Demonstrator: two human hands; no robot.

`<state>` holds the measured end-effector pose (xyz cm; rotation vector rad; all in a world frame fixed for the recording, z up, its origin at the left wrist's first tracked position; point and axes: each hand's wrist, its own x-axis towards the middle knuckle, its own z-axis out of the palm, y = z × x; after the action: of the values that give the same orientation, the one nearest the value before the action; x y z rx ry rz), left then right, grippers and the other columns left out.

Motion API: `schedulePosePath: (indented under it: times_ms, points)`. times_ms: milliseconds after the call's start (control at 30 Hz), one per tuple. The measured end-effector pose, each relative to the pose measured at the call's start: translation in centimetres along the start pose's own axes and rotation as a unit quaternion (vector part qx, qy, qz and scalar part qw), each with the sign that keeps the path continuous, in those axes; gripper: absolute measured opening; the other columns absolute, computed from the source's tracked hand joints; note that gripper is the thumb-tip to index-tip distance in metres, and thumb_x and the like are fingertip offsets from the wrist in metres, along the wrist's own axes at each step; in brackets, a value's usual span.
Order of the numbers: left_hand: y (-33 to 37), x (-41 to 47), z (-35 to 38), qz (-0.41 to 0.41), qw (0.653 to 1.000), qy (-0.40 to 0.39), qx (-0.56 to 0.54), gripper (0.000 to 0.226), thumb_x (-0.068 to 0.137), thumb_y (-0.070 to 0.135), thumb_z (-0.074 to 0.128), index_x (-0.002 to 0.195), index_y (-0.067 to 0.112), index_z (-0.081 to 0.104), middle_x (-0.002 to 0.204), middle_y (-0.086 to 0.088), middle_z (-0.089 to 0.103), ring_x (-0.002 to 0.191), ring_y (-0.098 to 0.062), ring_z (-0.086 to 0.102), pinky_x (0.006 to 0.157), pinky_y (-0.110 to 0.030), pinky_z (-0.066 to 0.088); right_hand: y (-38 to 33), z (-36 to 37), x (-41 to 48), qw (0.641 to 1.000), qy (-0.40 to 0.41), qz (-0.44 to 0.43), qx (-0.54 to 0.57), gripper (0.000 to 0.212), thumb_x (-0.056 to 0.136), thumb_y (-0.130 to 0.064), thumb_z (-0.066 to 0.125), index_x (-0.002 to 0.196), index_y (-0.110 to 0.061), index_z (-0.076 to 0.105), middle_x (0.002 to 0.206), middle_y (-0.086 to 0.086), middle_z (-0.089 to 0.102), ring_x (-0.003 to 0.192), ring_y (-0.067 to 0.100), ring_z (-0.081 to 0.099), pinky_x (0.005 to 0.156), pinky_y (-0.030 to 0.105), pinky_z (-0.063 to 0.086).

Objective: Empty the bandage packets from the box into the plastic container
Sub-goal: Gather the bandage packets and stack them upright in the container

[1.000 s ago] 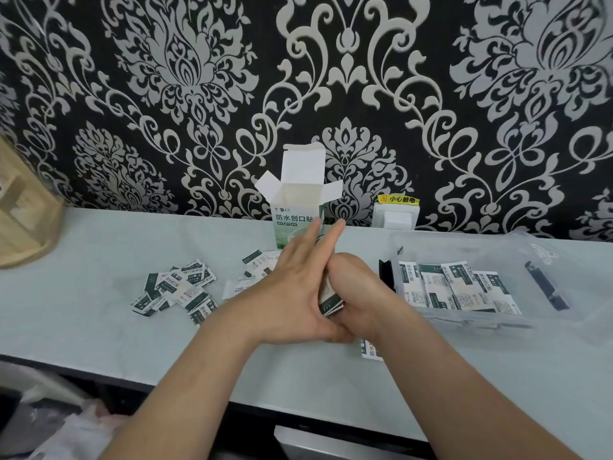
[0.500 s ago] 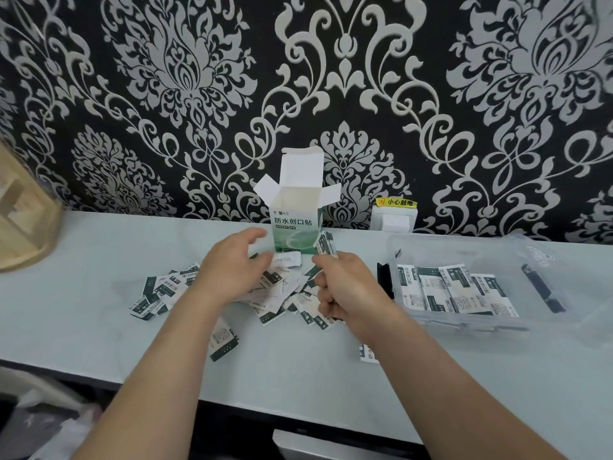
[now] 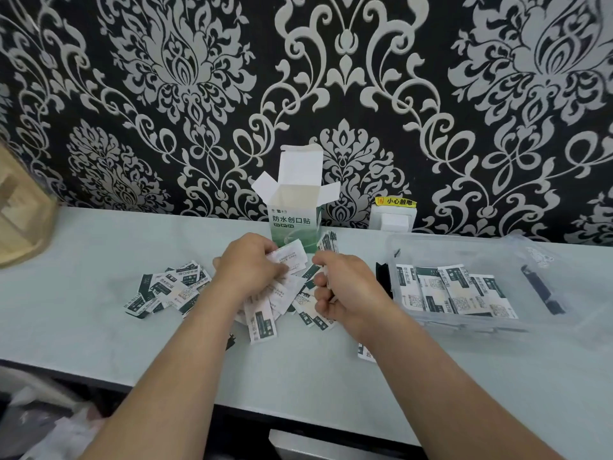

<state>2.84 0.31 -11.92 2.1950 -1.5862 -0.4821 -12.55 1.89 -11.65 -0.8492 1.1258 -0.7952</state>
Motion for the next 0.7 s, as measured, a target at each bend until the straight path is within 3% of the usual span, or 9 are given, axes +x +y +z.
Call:
schedulePosePath:
  times_ms: [67, 133, 233, 333, 400, 467, 533, 633, 700]
  points:
    - [-0.1, -0.3, -0.4, 0.036, 0.996, 0.02, -0.073, 0.005, 0.085, 0.027, 0.071, 0.085, 0.031, 0.073, 0.074, 0.009, 0.07, 0.074, -0.015, 0.066, 0.078, -0.038, 0.054, -0.1, -0.1, -0.1, 0.998, -0.008, 0.018, 0.066, 0.011, 0.096, -0.02, 0.049, 0.091, -0.011, 0.053, 0.07, 0.005, 0.042, 0.053, 0.014, 0.037, 0.045, 0.023, 0.035]
    - [0.2, -0.8, -0.9, 0.073, 0.984, 0.033, -0.158, 0.012, 0.087, 0.02, 0.069, 0.095, 0.027, 0.074, 0.081, 0.009, 0.072, 0.072, -0.008, 0.065, 0.068, -0.027, 0.052, -0.2, 0.0, -0.1, 0.992, -0.011, 0.033, 0.122, 0.013, 0.096, -0.021, 0.051, 0.094, -0.009, 0.055, 0.073, 0.007, 0.047, 0.055, 0.016, 0.044, 0.046, 0.023, 0.039]
    - [1.0, -1.7, -1.5, 0.076, 0.957, 0.063, -0.272, 0.02, 0.085, 0.015, 0.071, 0.105, 0.019, 0.072, 0.097, 0.004, 0.073, 0.087, -0.011, 0.068, 0.078, -0.027, 0.054, -0.1, 0.1, -0.1, 0.985, -0.027, 0.034, 0.167, 0.015, 0.096, -0.022, 0.055, 0.098, -0.007, 0.058, 0.074, 0.007, 0.051, 0.061, 0.017, 0.047, 0.05, 0.024, 0.041]
    - [1.4, -2.6, -1.7, 0.068, 0.943, 0.039, -0.324, 0.016, 0.086, 0.013, 0.071, 0.1, 0.02, 0.072, 0.089, 0.002, 0.076, 0.079, -0.012, 0.072, 0.072, -0.023, 0.054, 0.1, 0.2, 0.0, 0.985, -0.03, 0.007, 0.172, 0.017, 0.093, -0.015, 0.061, 0.105, -0.004, 0.059, 0.071, 0.004, 0.05, 0.06, 0.013, 0.045, 0.05, 0.021, 0.037]
    - [1.7, -3.2, -1.7, 0.074, 0.942, 0.024, -0.327, 0.013, 0.087, 0.013, 0.069, 0.098, 0.021, 0.071, 0.083, 0.002, 0.076, 0.073, -0.011, 0.072, 0.065, -0.019, 0.051, 0.3, 0.1, 0.2, 0.987, -0.022, -0.019, 0.16, 0.007, 0.093, -0.01, 0.062, 0.095, -0.004, 0.059, 0.064, 0.001, 0.047, 0.054, 0.01, 0.04, 0.048, 0.02, 0.033]
    - [2.0, -3.6, -1.7, 0.077, 0.936, 0.019, -0.344, 0.014, 0.088, 0.013, 0.068, 0.1, 0.02, 0.07, 0.081, 0.001, 0.076, 0.072, -0.012, 0.073, 0.065, -0.021, 0.052, 0.2, 0.0, 0.1, 0.988, -0.018, -0.039, 0.15, 0.015, 0.093, -0.008, 0.06, 0.079, -0.01, 0.059, 0.055, -0.003, 0.044, 0.049, 0.008, 0.035, 0.046, 0.019, 0.028]
    - [2.5, -3.8, -1.5, 0.08, 0.925, 0.012, -0.372, 0.018, 0.087, 0.01, 0.068, 0.101, 0.021, 0.071, 0.082, 0.003, 0.076, 0.073, -0.013, 0.073, 0.069, -0.027, 0.056, 0.2, 0.0, 0.1, 0.986, -0.012, -0.051, 0.159, 0.019, 0.094, -0.01, 0.06, 0.075, -0.011, 0.057, 0.055, -0.004, 0.043, 0.049, 0.008, 0.033, 0.047, 0.019, 0.026]
    - [3.1, -4.3, -0.9, 0.152, 0.939, 0.106, -0.292, 0.026, 0.083, 0.012, 0.071, 0.09, 0.037, 0.072, 0.081, 0.013, 0.074, 0.077, -0.006, 0.069, 0.074, -0.025, 0.055, 0.0, 0.2, -0.3, 0.98, -0.027, -0.046, 0.194, 0.021, 0.093, -0.025, 0.063, 0.082, -0.009, 0.056, 0.067, 0.003, 0.045, 0.054, 0.01, 0.038, 0.052, 0.021, 0.032]
    - [3.5, -4.5, -0.5, 0.262, 0.934, 0.187, -0.151, 0.017, 0.083, 0.014, 0.069, 0.082, 0.031, 0.073, 0.077, 0.01, 0.067, 0.074, -0.011, 0.062, 0.07, -0.028, 0.051, -0.3, 0.6, -0.6, 0.97, -0.087, -0.03, 0.226, 0.038, 0.089, -0.042, 0.063, 0.098, -0.004, 0.062, 0.083, 0.008, 0.059, 0.07, 0.015, 0.055, 0.07, 0.024, 0.044]
